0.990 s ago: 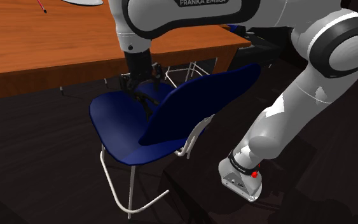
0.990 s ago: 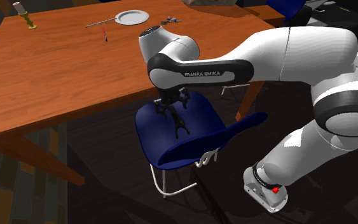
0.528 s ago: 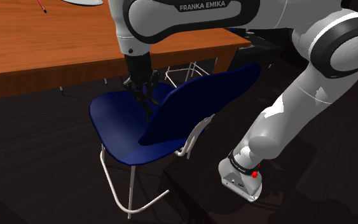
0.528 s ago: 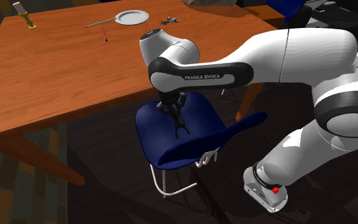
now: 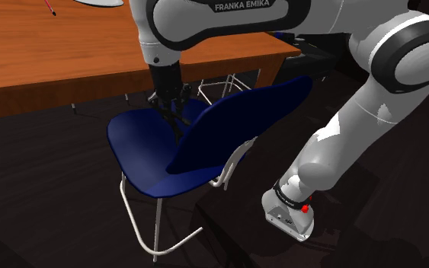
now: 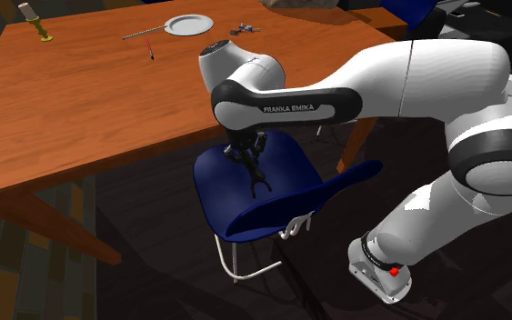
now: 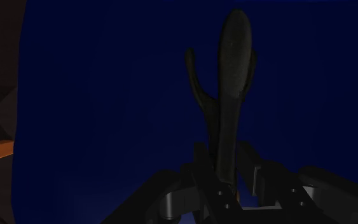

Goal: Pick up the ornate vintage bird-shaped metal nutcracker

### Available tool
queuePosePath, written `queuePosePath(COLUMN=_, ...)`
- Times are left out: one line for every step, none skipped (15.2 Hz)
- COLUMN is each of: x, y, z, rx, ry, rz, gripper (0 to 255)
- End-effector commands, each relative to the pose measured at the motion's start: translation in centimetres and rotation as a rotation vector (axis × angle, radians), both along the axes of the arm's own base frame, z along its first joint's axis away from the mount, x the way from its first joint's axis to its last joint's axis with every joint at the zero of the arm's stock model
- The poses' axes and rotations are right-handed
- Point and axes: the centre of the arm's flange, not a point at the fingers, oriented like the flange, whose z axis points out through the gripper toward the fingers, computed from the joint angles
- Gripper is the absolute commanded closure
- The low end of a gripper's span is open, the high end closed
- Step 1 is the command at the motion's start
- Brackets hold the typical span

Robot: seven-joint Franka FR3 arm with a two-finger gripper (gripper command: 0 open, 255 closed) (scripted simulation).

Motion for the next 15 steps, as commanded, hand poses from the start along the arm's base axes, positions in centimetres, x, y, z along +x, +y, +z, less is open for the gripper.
queuePosePath(x=0.1, y=-0.1, z=0.8, rx=0.000, ry=0.001, rz=-0.003, gripper=255)
queuePosePath(x=0.1, y=-0.1, z=1.3, rx=0.000, ry=0.001, rz=-0.003, gripper=255)
queuePosePath(x=0.1, y=-0.1, z=1.8, rx=0.000, ry=0.001, rz=-0.003, gripper=255)
queuePosePath(x=0.1, y=-0.1, z=2.4, rx=0.000, ry=0.001, rz=-0.003, gripper=255)
queuePosePath(x=0.1, y=-0.1, z=2.9, rx=0.000, ry=0.001, rz=-0.003, gripper=255)
queuePosePath(x=0.1, y=-0.1, z=3.4, rx=0.000, ry=0.001, rz=-0.003, gripper=255)
queuePosePath(x=0.1, y=-0.1, z=3.9, rx=0.000, ry=0.001, rz=-0.003, gripper=255)
queuePosePath(x=0.1, y=-0.1, z=4.5, rx=0.000, ry=0.001, rz=-0.003, gripper=255)
queuePosePath(x=0.1, y=-0.1, z=5.0, rx=0.000, ry=0.001, rz=-0.003, gripper=255)
queuePosePath(x=0.1, y=-0.1, z=5.5, rx=0.000, ry=0.001, rz=-0.003, gripper=255)
queuePosePath(x=0.1, y=-0.1, z=6.1, rx=0.000, ry=0.001, rz=-0.003, gripper=255)
queuePosePath(x=0.1, y=-0.1, z=6.6, rx=0.000, ry=0.001, rz=-0.003, gripper=255)
queuePosePath(x=0.1, y=-0.1, z=7.1, rx=0.000, ry=0.001, rz=-0.003, gripper=255)
queuePosePath(x=0.1, y=-0.1, z=7.2, rx=0.000, ry=0.001, rz=-0.004, gripper=255)
queuePosePath(x=0.1, y=-0.1, z=7.2, rx=0.000, ry=0.001, rz=-0.004, gripper=255)
